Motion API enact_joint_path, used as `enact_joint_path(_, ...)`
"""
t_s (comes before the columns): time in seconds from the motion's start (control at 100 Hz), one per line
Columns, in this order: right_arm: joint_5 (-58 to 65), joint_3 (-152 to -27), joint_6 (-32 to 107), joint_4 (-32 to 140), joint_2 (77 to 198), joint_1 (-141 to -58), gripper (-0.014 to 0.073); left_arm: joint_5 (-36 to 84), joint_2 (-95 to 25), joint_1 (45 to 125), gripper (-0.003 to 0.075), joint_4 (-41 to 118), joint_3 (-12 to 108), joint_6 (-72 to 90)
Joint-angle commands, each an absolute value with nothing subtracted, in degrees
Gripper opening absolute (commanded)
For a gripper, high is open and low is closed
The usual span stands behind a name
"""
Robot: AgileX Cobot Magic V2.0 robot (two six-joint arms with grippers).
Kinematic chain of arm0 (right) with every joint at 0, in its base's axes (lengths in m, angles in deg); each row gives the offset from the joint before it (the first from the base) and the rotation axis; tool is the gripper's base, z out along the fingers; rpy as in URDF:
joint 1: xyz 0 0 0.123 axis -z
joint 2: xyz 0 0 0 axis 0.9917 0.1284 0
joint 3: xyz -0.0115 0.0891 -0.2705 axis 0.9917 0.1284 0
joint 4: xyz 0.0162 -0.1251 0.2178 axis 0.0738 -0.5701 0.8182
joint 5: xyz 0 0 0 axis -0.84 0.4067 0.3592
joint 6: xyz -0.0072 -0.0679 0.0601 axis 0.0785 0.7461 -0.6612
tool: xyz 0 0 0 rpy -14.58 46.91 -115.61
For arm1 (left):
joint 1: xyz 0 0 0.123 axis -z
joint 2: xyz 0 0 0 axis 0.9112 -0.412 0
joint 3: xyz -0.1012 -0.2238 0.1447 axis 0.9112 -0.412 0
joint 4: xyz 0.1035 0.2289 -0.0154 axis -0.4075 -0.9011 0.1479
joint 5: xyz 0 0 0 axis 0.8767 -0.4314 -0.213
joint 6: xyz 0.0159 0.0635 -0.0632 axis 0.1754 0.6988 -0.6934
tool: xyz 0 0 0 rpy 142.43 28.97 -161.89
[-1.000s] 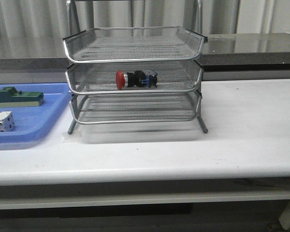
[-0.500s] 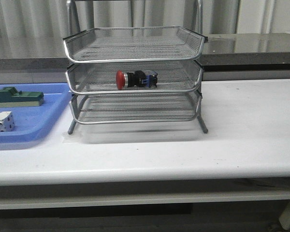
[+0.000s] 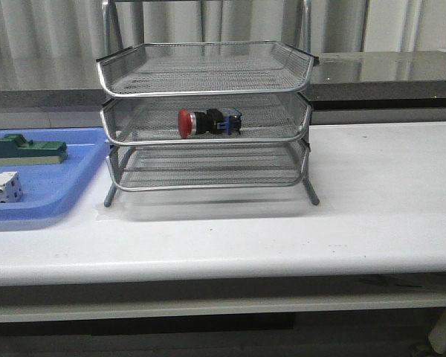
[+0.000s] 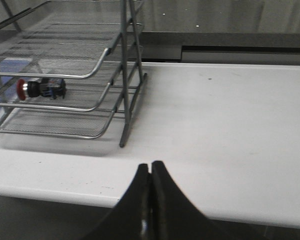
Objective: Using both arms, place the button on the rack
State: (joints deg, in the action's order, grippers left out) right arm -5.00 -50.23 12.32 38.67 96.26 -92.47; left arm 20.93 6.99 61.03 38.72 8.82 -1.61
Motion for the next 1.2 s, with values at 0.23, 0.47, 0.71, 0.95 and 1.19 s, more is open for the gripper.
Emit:
enact_joint_path(0.23,10.27,-38.36,11.65,37.43,85.5,-89.49,-0.0056,25.03,6.52,61.04,-0.002,39.79,10.35,-2.03)
enact_joint_path(0.47,18.75,-29.6,11.65,37.82,79.39,-89.49,-0.0056,25.03,6.52,61.04,-0.002,39.79,10.35,-2.03)
enact_joint_path(0.71,16.63,-28.9,11.65,38.29,78.08,-89.49,-0.0056,25.03,6.52,61.04,-0.002,39.79,10.35,-2.03)
enact_joint_path(0.95,15.04,-28.9,11.71,38.29,78.08,-89.49,-0.0056,25.03,6.52,61.04,-0.002,39.79,10.35,-2.03)
enact_joint_path(1.19,15.04,-28.9,11.71,38.29,78.08,-89.49,-0.0056,25.03,6.52,61.04,-0.002,39.79,10.35,-2.03)
